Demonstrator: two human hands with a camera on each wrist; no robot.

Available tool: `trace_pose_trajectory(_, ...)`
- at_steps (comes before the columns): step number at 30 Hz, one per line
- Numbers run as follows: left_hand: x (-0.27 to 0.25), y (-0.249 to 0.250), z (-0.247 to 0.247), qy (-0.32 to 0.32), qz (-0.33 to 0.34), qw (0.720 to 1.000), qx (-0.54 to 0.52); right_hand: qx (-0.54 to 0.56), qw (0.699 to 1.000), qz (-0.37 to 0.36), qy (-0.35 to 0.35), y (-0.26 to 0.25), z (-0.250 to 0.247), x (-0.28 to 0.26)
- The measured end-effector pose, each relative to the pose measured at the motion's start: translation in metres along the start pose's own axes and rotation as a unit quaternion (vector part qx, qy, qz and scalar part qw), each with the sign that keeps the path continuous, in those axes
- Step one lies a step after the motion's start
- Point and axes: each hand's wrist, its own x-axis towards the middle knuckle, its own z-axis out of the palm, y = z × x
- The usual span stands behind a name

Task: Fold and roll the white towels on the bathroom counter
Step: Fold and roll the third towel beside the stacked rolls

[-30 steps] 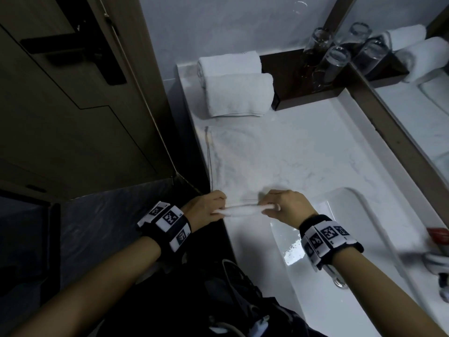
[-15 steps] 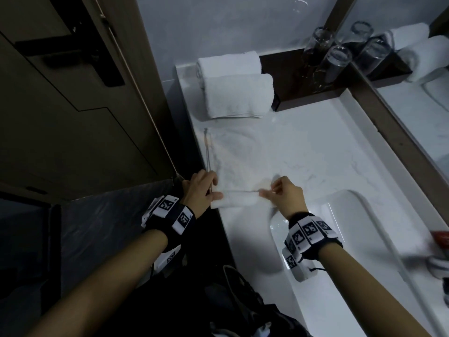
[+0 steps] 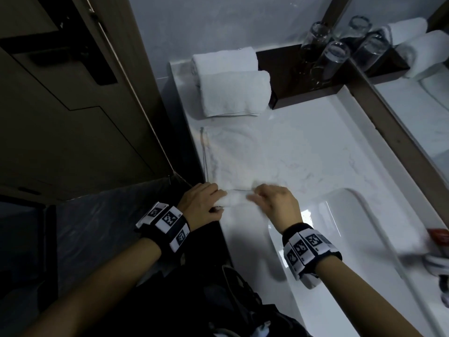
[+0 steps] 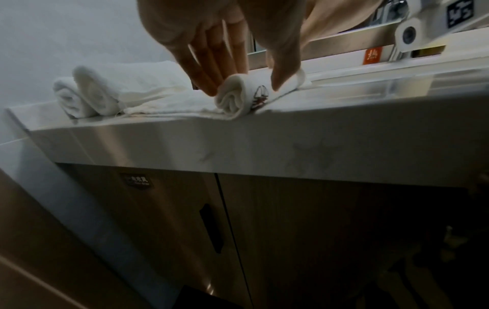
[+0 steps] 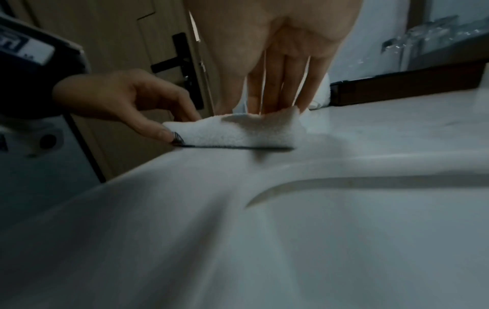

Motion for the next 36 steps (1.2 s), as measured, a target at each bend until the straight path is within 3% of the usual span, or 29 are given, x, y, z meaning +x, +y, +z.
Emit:
trace_pose_trajectory(3,-0.001,-0.002,0.007,-0.055,-0.059,0.997,-0.012,-0.063,0.993,-0.026,-0.094,0.006,-0.002,-0.002)
trace_pose_trajectory(8,0.0,-0.01,0.006,-0.029,-0.125,0.986,-0.111,-0.029,0.995,-0.036,-0.083,0.018,-0.012,0.012)
trace_pose_trajectory(13,0.002,-0.02,-0.002,-0.008,-0.23,0.928,-0.294,0.166,0.977,0.043,-0.126,0.027,-0.012,0.026)
trace_pose_trajectory(16,0.008,-0.024,-0.003,-0.015,-0.295,0.886,-0.358,0.187,0.972,0.09,-0.112,0.031,-0.009,0.031)
trace_pose_trajectory(18,0.012,-0.026,-0.003,-0.021,-0.317,0.879,-0.355,0.192,0.97,0.117,-0.089,0.033,-0.01,0.033)
trace_pose_trajectory(23,0.014,-0.028,-0.004,-0.022,-0.3,0.895,-0.33,0.18,0.968,0.172,-0.046,0.026,-0.006,0.034)
trace_pose_trajectory(27,0.009,-0.028,0.001,0.051,-0.239,0.935,-0.256,0.144,0.972,0.184,-0.036,0.019,-0.003,0.041)
trace_pose_trajectory(32,0.017,-0.028,-0.003,0.073,-0.235,0.945,-0.214,0.17,0.968,0.187,-0.004,0.012,0.004,0.048)
trace_pose_trajectory(34,0.022,-0.027,-0.003,0.065,-0.218,0.959,-0.169,0.099,0.978,0.181,0.006,0.009,0.005,0.05)
trace_pose_trajectory(36,0.025,-0.022,-0.004,0.069,-0.158,0.977,-0.122,-0.015,0.99,0.131,0.054,0.007,0.003,0.05)
